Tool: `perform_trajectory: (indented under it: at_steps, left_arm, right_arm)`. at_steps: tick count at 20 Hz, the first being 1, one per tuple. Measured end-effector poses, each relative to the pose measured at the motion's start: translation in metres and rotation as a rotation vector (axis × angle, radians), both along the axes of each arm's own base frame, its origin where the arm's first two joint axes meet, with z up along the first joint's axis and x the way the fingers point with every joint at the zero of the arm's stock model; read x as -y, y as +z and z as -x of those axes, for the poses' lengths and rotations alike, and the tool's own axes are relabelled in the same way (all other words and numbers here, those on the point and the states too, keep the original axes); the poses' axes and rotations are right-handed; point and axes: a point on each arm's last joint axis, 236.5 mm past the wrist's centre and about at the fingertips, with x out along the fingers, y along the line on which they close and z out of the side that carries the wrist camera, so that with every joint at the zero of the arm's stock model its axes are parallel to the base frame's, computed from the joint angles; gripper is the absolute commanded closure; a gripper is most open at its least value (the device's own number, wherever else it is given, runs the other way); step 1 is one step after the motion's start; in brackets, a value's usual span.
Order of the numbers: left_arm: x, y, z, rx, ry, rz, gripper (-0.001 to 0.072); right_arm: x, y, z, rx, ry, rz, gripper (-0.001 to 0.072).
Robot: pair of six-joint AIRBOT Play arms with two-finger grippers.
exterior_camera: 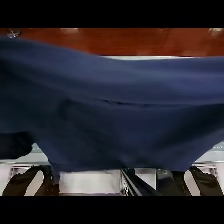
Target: Fold the shirts.
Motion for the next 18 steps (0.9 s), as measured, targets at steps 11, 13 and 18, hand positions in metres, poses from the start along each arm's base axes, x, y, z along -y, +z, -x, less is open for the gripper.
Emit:
perform_trajectory:
  at_steps: [11, 13, 18]
  left_arm:
    - [0.049, -0.243, -0.159, -0.451, 0.011, 0.135, 0.0691]
    - [0.060, -0.278, -0.195, -0.466, 0.048, 0.129, 0.0691]
    - [0.082, -0.335, -0.268, -0.492, 0.102, 0.137, 0.0691]
  right_arm:
    - [0.041, -0.254, -0.154, -0.623, -0.047, -0.230, 0.0681]
    - [0.049, -0.292, -0.194, -0.683, -0.063, -0.287, 0.0681]
    - [0.055, -0.359, -0.290, -0.746, -0.074, -0.490, 0.0680]
